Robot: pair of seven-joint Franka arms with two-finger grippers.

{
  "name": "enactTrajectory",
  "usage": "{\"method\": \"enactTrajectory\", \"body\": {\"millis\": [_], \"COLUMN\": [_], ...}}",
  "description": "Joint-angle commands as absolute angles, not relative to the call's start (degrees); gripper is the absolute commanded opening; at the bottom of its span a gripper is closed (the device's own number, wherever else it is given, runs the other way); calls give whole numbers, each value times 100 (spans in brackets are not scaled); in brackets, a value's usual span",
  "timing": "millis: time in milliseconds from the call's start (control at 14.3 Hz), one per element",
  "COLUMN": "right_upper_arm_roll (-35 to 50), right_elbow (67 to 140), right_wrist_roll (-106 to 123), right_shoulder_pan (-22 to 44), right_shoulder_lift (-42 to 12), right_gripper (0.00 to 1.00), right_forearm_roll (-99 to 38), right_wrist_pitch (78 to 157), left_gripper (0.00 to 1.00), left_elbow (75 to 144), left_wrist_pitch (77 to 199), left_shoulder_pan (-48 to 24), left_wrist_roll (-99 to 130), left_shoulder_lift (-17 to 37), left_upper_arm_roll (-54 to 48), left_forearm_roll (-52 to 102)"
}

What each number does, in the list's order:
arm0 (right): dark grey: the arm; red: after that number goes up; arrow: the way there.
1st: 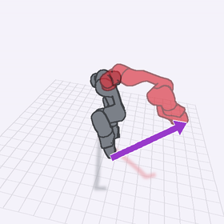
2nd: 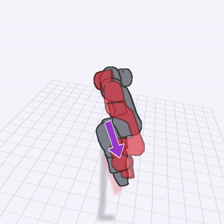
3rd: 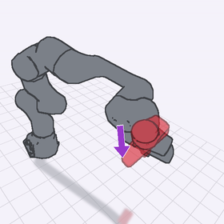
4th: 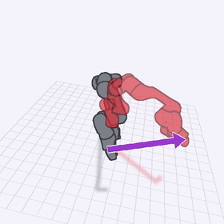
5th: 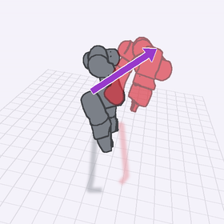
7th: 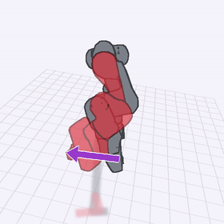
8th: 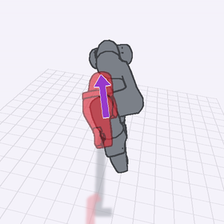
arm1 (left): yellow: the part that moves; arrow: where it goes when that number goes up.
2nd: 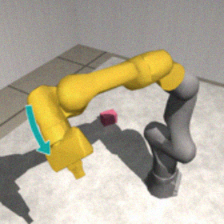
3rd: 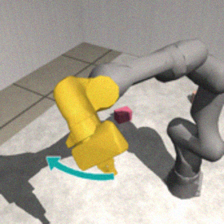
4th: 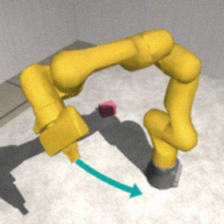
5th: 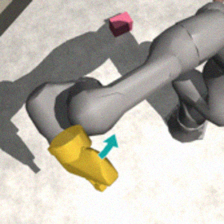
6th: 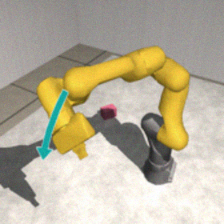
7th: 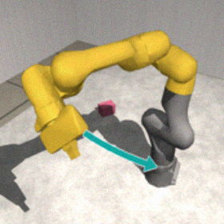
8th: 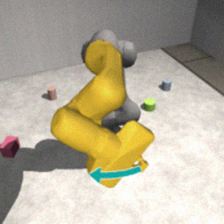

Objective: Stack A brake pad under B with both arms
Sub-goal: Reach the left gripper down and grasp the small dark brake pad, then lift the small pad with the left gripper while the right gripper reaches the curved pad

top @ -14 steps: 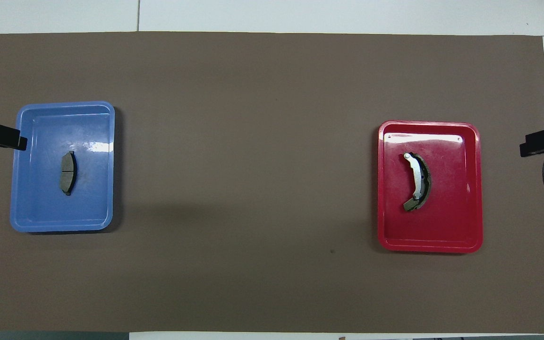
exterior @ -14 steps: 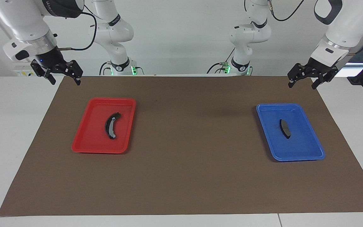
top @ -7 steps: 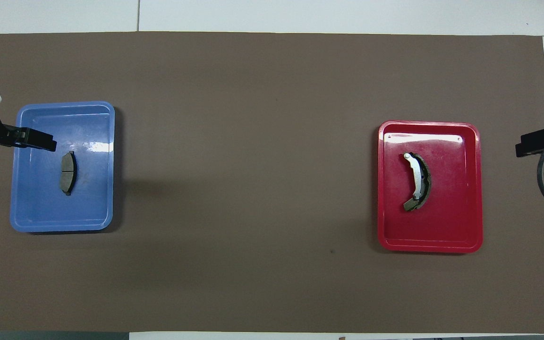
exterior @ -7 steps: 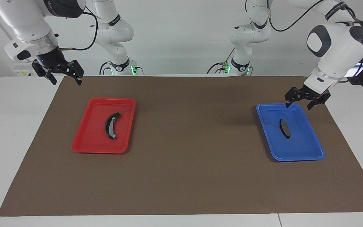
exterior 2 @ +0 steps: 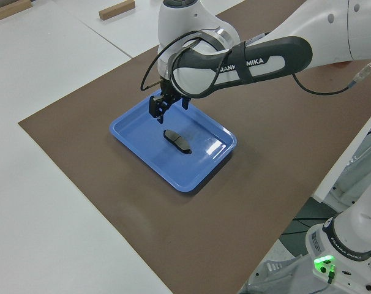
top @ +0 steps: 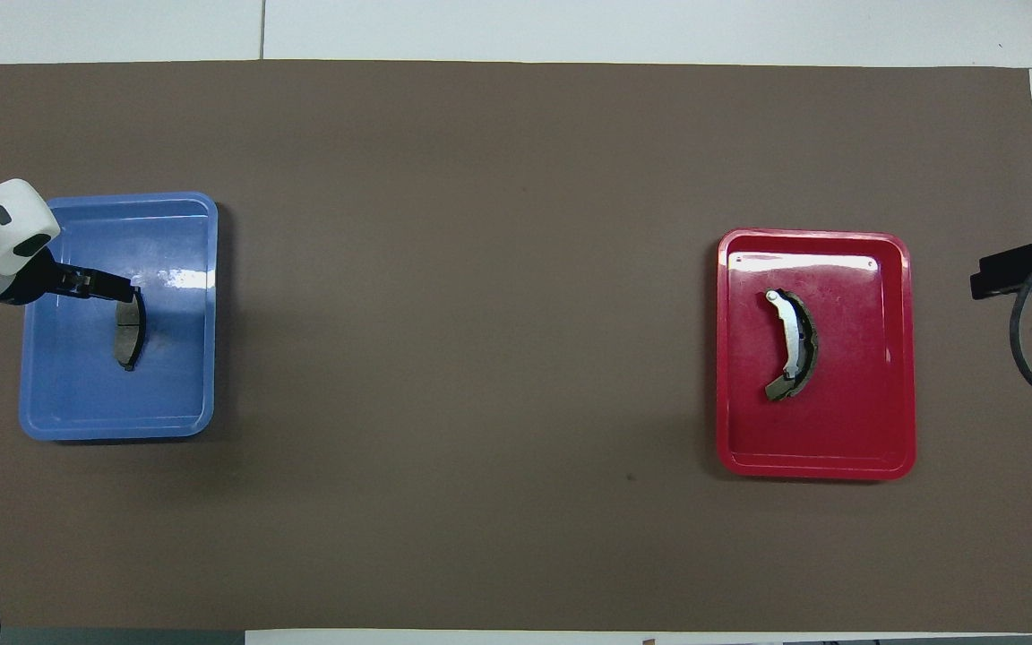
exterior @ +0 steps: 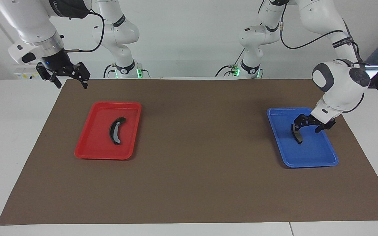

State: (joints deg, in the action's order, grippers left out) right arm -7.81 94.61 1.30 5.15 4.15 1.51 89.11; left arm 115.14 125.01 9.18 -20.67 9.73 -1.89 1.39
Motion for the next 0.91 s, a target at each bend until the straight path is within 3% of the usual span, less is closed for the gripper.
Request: {"method": "enactTrajectory", "body": {"millis": [0, 488, 837], "right_upper_arm_roll": [-756, -756, -747], "right_elbow": [9562, 9650, 9712], "right_wrist_roll": [132, 123, 105], "right_shoulder_pan": [501, 554, 580], "right_shoulder_lift": [536, 571, 580], "right_gripper": [100, 100, 100], "right_forearm_roll": [176, 176, 167], "right_wrist_pitch": [8798, 8851, 8886], "left_gripper": [99, 97, 97], "left_elbow": [11987, 12787, 12806], "left_wrist_pitch": [13015, 14026, 14063], "left_shoulder_pan": [1089, 1072, 1072], "left_wrist_roll": [-2276, -2215, -2206], "left_shoulder_lift": [888, 888, 888], "left_upper_arm_roll": [-237, -237, -229], "left_forearm_roll": [62, 62, 62]}}
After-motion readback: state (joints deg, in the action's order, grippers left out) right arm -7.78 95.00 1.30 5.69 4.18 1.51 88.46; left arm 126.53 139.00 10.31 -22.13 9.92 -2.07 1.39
